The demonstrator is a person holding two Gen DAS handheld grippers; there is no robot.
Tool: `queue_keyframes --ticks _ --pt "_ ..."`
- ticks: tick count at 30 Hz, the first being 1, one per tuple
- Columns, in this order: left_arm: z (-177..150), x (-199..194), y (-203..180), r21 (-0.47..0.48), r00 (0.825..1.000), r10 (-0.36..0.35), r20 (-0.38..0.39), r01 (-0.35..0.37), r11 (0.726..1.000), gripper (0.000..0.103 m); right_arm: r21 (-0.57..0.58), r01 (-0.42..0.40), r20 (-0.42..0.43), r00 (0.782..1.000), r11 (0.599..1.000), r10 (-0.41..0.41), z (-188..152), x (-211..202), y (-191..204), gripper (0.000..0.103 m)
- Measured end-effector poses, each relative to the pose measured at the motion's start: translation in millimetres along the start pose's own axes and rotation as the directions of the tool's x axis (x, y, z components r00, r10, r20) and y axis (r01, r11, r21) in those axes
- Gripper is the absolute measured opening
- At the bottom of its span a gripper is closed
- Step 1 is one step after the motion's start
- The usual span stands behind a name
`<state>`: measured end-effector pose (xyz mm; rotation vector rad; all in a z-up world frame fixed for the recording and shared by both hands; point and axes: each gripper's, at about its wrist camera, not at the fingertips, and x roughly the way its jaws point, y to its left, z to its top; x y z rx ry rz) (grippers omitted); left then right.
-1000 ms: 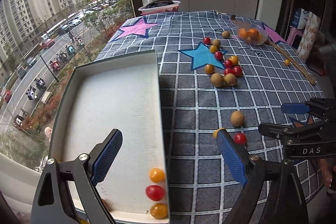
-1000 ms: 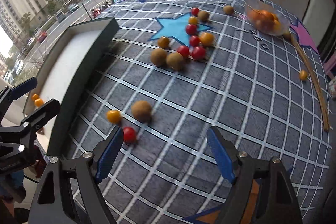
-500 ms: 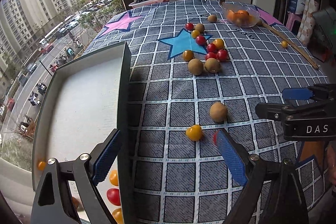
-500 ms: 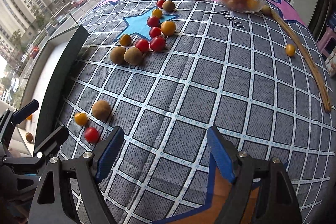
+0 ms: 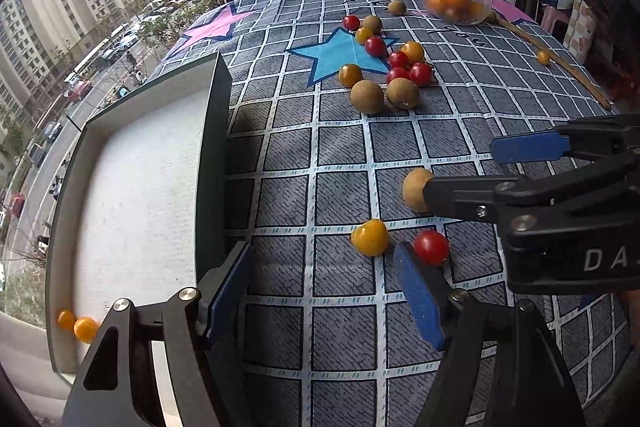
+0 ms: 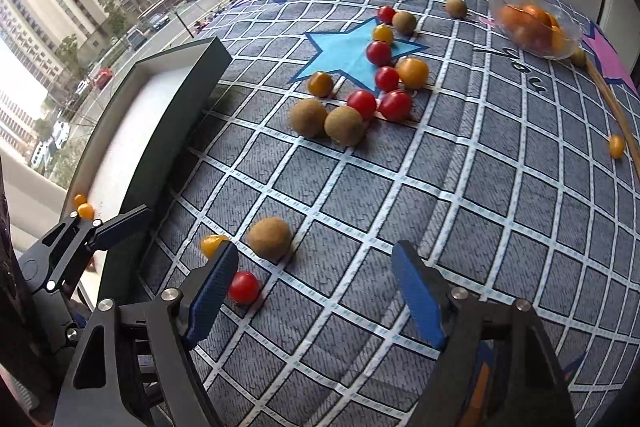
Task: Organize fruits
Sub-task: 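Grasp a yellow tomato with the left tool while the right tool grasps a brown kiwi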
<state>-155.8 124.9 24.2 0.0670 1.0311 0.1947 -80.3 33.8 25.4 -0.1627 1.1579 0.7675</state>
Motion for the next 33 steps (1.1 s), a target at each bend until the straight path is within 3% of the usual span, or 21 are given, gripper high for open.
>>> queue_keyframes --ticks 3,10,12,18,20,22,33 --pt "0.2 2.8 -0.5 0.0 1.0 -0.007 -0.005 0.007 1.0 0.074 -0.018 -0.023 -0.026 0.999 1.0 0.022 1.8 8.4 5.3 0.053" --pt "2.7 10.5 -3.8 -0.005 0.999 -0.03 -0.013 0.03 1.0 0.069 -0.108 -0.021 -0.042 0.999 0.994 0.017 5.0 16.1 22.0 0.042" --pt "4.3 11.9 -4.5 -0.005 0.999 -0.032 -0.013 0.032 0.999 0.069 -0.112 -0.03 -0.052 0.998 0.993 0.025 6.3 18.4 21.9 0.023" --pt "8.7 13.8 -5.2 -0.019 0.997 -0.073 -0.011 0.073 0.997 0.052 -0.049 -0.047 -0.037 0.998 0.998 0.045 5.5 12.0 4.7 0.023" --pt "10.7 14.6 -6.6 -0.02 0.995 -0.098 -0.009 0.098 0.995 0.032 -0.03 -0.042 -0.031 0.999 0.999 0.041 3.0 8.2 -1.4 0.023" --pt "11.6 14.7 -8.9 -0.016 0.993 -0.12 -0.008 0.12 0.993 0.022 -0.021 -0.033 -0.026 0.999 0.999 0.032 0.1 4.3 -6.0 0.023" --pt "5.2 2.0 -5.4 -0.038 0.989 -0.147 0.003 0.147 0.988 0.021 0.003 -0.022 0.003 1.0 1.0 0.022 -9.7 -13.5 -14.4 0.023"
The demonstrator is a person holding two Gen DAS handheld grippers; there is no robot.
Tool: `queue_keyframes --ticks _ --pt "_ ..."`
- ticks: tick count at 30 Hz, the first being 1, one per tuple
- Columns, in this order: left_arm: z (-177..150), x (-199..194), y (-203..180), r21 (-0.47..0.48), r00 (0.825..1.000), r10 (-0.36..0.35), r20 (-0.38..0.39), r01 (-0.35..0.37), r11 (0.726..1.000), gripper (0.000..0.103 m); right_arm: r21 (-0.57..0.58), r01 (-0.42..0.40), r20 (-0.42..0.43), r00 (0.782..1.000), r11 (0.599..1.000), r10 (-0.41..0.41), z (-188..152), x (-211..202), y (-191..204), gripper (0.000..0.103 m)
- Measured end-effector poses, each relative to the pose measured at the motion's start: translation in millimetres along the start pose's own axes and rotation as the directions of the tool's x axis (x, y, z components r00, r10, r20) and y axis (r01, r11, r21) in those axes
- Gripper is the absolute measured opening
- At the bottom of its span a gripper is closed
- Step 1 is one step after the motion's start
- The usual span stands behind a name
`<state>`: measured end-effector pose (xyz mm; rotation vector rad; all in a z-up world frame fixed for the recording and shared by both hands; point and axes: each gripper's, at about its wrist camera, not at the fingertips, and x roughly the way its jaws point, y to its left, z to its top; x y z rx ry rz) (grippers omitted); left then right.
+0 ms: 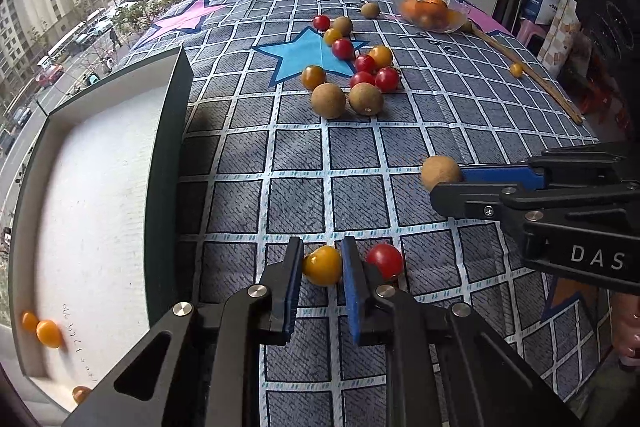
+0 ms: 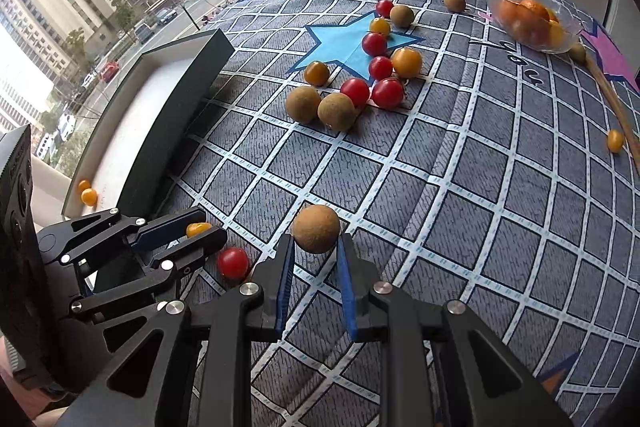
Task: Organize fruits
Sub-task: 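Grasp a yellow tomato with the left tool while the right tool grasps a brown kiwi, then carry the held yellow tomato and kiwi over the white tray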
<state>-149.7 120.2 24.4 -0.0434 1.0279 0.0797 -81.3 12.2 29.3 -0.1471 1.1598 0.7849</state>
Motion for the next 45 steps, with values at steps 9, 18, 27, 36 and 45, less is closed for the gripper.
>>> queue_keyframes --ticks 9,18,27,36,45 --pt "0.0 -31.2 10.0 0.0 0.998 0.007 0.065 -0.007 1.0 0.021 -0.024 0.004 0.021 1.0 1.0 -0.004 1.0 -13.9 14.5 0.023" --pt "-9.7 -56.0 41.2 -0.043 0.993 0.041 0.108 -0.037 0.998 0.021 -0.086 0.005 0.033 0.999 0.996 -0.002 11.8 -19.4 48.9 0.023" --pt "-17.7 -68.5 88.0 -0.107 0.985 0.124 0.124 -0.111 0.988 0.021 -0.164 -0.015 0.035 0.999 0.986 0.021 30.9 -18.8 96.8 0.023" --pt "-23.2 -58.0 143.1 -0.196 0.972 0.216 0.09 -0.195 0.961 0.021 -0.23 -0.058 -0.011 0.998 0.971 0.057 48.7 7.8 149.6 0.023" --pt "-23.4 -28.1 187.0 -0.3 0.968 0.25 0.013 -0.234 0.925 0.021 -0.287 -0.063 -0.082 0.996 0.956 0.041 63.2 50.4 188.2 0.023"
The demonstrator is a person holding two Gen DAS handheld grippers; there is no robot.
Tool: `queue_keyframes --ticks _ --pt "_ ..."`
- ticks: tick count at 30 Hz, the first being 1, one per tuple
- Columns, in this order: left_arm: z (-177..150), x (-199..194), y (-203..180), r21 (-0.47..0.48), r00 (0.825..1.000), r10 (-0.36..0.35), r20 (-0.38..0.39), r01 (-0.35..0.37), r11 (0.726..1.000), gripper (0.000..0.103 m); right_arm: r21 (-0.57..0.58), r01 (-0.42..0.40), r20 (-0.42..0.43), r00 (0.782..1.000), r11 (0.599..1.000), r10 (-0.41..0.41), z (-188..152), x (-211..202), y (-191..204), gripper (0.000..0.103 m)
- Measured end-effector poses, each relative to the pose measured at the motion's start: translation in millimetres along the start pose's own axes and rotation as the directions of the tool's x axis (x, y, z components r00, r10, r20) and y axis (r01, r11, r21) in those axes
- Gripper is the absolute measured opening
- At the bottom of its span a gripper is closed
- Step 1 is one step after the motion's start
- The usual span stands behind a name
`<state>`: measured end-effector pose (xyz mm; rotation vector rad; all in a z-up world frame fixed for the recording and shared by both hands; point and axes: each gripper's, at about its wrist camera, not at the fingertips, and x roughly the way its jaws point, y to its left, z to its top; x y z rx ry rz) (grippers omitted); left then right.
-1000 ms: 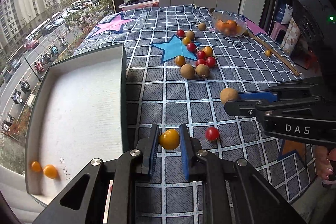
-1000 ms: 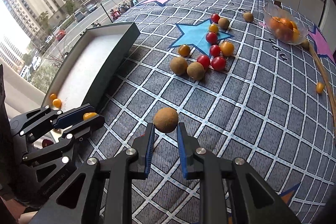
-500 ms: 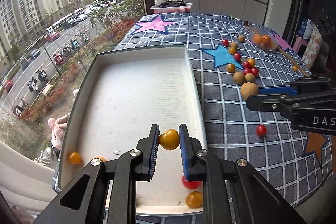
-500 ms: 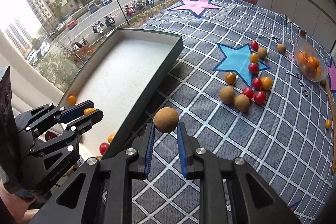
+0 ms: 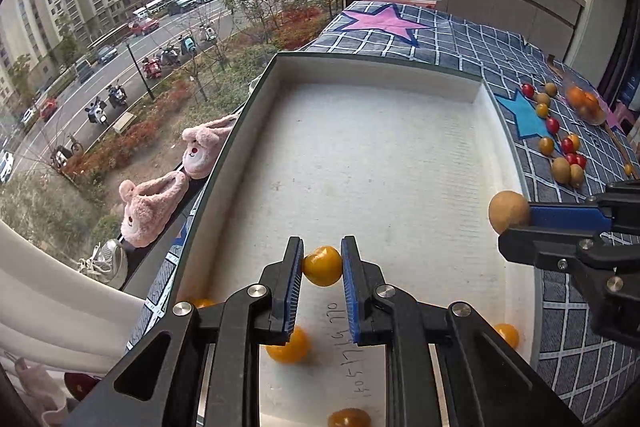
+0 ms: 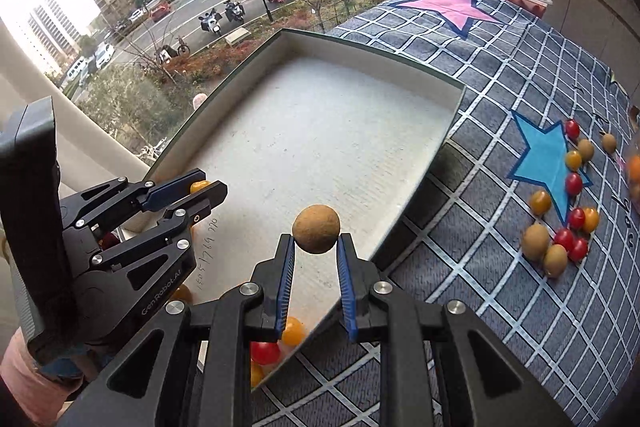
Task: Organize fruits
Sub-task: 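Carry the held yellow tomato and kiwi over the white tray, then open both tools to drop the tomato and kiwi into the tray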
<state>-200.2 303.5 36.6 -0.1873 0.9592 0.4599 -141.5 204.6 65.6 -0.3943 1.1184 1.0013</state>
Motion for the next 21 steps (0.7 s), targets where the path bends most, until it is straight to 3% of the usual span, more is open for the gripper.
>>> queue_keyframes --ticks 10,18,19,21 --pt "-1.4 13.7 7.4 -0.009 1.0 0.011 -0.026 -0.012 1.0 0.021 -0.008 0.013 -0.07 0.997 1.0 -0.014 5.1 34.7 2.8 0.023" --pt "-0.2 14.8 3.3 0.014 0.999 0.03 -0.016 -0.03 0.999 0.021 -0.055 0.044 -0.064 0.997 0.998 -0.047 3.7 39.4 11.9 0.024" --pt "0.5 15.0 3.6 0.013 0.999 0.032 -0.016 -0.032 0.999 0.021 -0.058 0.043 -0.066 0.997 0.997 -0.047 3.3 38.9 12.4 0.026" --pt "1.4 15.2 5.5 0.005 0.999 0.043 -0.017 -0.043 0.999 0.021 -0.051 0.034 -0.068 0.997 0.998 -0.038 2.5 36.2 12.0 0.042"
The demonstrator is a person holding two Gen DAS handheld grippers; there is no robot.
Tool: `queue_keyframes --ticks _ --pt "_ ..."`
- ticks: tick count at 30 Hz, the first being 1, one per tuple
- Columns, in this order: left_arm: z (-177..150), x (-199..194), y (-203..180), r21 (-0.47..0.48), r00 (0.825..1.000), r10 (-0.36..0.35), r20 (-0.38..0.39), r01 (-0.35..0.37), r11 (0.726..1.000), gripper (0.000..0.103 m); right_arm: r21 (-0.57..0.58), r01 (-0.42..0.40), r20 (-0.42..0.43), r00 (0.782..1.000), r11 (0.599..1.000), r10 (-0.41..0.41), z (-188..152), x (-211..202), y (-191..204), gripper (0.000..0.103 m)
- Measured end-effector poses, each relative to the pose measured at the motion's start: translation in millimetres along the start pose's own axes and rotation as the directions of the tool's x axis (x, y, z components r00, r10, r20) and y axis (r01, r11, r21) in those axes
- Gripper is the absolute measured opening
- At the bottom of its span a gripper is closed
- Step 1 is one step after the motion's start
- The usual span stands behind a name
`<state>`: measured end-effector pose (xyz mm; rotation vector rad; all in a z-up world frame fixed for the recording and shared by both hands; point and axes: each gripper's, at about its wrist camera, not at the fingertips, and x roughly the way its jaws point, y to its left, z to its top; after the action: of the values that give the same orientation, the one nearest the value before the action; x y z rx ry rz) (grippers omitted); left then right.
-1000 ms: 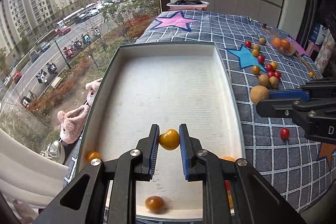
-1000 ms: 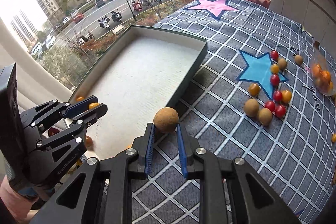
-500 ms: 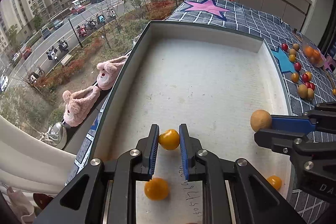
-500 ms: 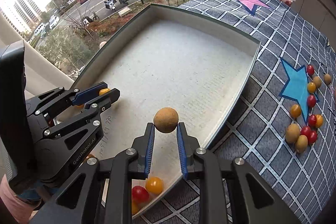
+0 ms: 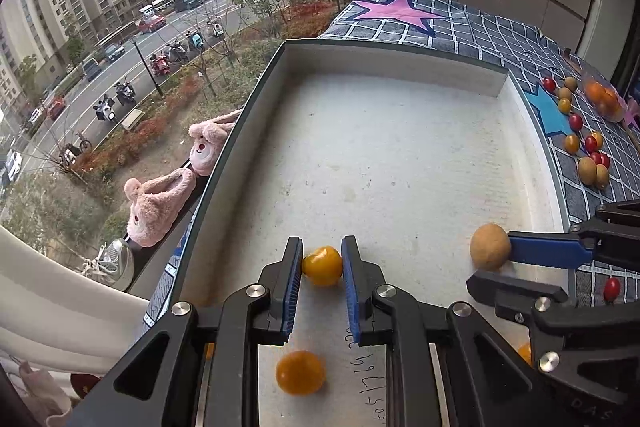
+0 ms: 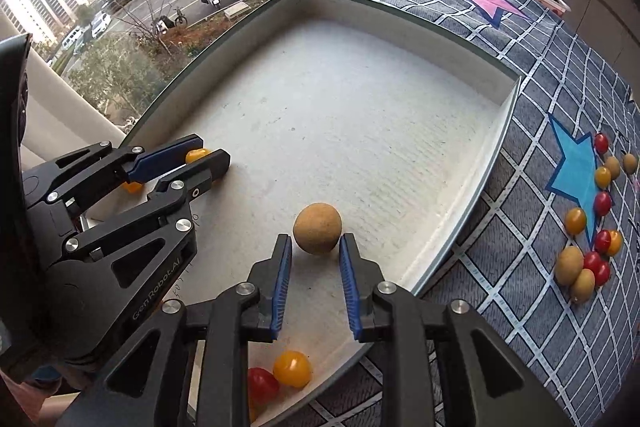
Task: Organize fruits
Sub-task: 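Open both tools to drop the tomato and kiwi into the tray, then move both open tools back over the fruit on the cloth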
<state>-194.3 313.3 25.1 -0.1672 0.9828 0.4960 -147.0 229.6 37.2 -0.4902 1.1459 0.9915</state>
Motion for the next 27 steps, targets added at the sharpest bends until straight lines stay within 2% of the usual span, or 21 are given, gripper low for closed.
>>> queue_keyframes --ticks 1,2,3,4,5,6,11,21,27 --pt "0.3 0.3 1.3 -0.007 1.0 0.004 -0.005 -0.004 1.0 0.022 0.002 0.004 0.004 1.0 1.0 -0.004 -1.2 -3.6 0.4 0.048" --pt "0.5 0.3 3.5 -0.016 1.0 0.006 -0.007 -0.007 1.0 0.029 -0.001 0.018 0.012 1.0 1.0 -0.018 -2.5 -8.3 1.3 0.054" --pt "0.4 -0.2 5.8 -0.027 1.0 0.007 -0.007 -0.007 1.0 0.041 -0.007 0.026 0.022 0.999 1.0 -0.026 -3.6 -12.8 1.8 0.056" --pt "0.3 -1.7 7.9 -0.038 1.0 0.009 0.002 -0.009 0.999 0.069 -0.009 0.031 0.029 0.999 0.999 -0.031 -4.5 -16.4 1.2 0.061" --pt "-0.6 -5.6 9.8 -0.046 0.999 0.02 0.025 -0.019 0.999 0.077 -0.009 0.031 0.035 0.999 0.999 -0.03 -6.0 -20.3 0.8 0.068" --pt "-1.1 -9.5 10.0 -0.045 0.998 0.031 0.046 -0.029 0.999 0.077 -0.006 0.022 0.042 0.999 1.0 -0.021 -7.8 -24.2 0.1 0.071" --pt "0.8 -18.4 5.9 -0.031 0.999 -0.001 0.048 0.003 1.0 0.077 0.024 0.025 0.075 0.997 0.999 -0.027 -16.0 -42.7 -6.1 0.08" --pt "-4.1 -43.2 -29.6 0.058 0.998 -0.027 0.053 0.024 0.998 0.077 0.161 0.02 0.113 0.993 0.987 -0.039 -52.1 -70.1 -53.4 0.082" --pt "-6.9 -55.8 -68.8 0.147 0.997 -0.069 0.044 0.062 0.987 0.077 0.314 0.011 0.124 0.991 0.949 -0.053 -88.9 -79.8 -107.8 0.082"
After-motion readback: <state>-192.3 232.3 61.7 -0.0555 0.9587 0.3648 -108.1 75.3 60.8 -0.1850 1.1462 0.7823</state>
